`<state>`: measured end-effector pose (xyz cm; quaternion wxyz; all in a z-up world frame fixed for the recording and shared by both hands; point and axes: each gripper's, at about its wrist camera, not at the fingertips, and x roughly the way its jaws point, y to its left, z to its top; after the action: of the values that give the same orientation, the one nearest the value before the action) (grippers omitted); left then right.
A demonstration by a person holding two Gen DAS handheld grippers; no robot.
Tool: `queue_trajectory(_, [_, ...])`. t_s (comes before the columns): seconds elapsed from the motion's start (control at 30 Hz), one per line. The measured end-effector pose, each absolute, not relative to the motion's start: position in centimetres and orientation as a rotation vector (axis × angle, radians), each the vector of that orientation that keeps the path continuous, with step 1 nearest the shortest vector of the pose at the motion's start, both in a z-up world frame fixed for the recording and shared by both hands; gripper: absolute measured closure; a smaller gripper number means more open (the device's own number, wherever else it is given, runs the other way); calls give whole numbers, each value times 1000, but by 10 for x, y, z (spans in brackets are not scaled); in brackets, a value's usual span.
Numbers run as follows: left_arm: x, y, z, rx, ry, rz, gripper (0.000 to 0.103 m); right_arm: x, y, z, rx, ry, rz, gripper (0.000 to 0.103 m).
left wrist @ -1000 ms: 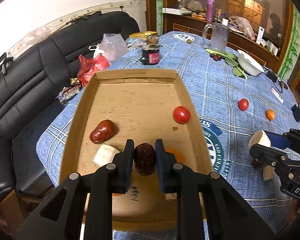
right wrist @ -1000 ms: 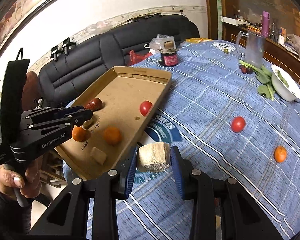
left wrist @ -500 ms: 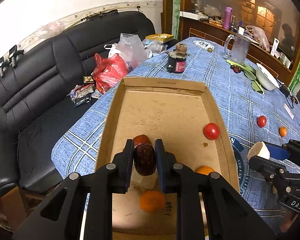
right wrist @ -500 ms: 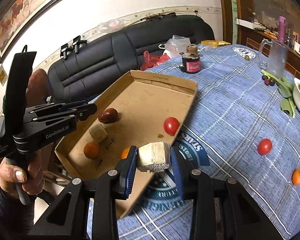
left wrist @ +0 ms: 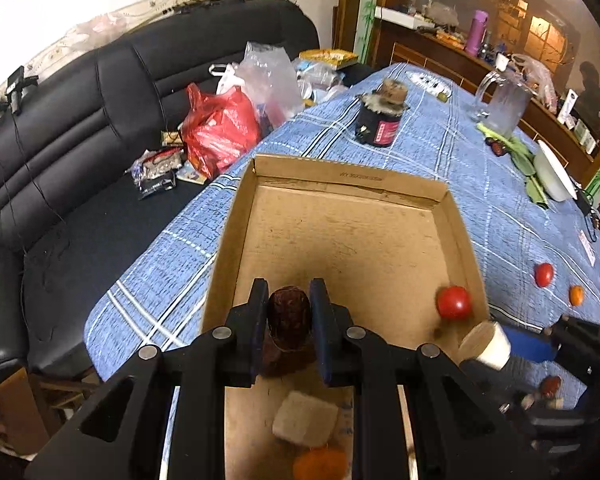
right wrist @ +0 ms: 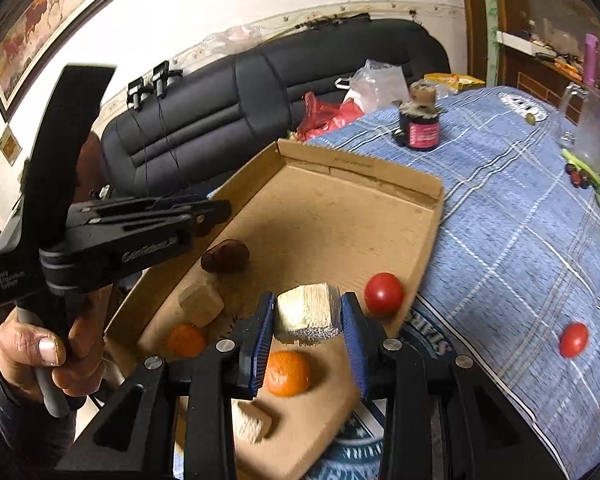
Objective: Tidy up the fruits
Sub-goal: 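Open the left tool to drop the date in the tray while the right releases the cube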
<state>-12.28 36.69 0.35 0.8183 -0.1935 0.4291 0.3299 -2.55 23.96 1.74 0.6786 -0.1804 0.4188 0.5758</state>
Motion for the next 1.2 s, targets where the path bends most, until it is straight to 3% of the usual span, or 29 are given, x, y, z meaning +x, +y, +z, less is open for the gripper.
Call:
queue_trajectory(0.7, [-73, 377, -34, -354, 1087, 678, 84, -21, 270, -25, -469, 1031, 1292, 67])
queue_trajectory(0.8, [-75, 379, -34, -362, 1087, 691, 77, -19, 270, -25, -460, 1036, 1286, 67])
queue_trajectory(0.87, [-78, 381, -34, -376, 1086, 695, 63, -18, 269, -24, -455, 1040, 1287, 66])
queue_trajectory(0.93, [-82, 381, -33, -387, 1076, 699, 57, -18, 266, -21, -438, 1040, 1291, 63])
queue_trajectory(1.2, [-99, 368, -17, -381, 1016, 728, 57, -18, 246, -3, -394, 1021, 1289, 59])
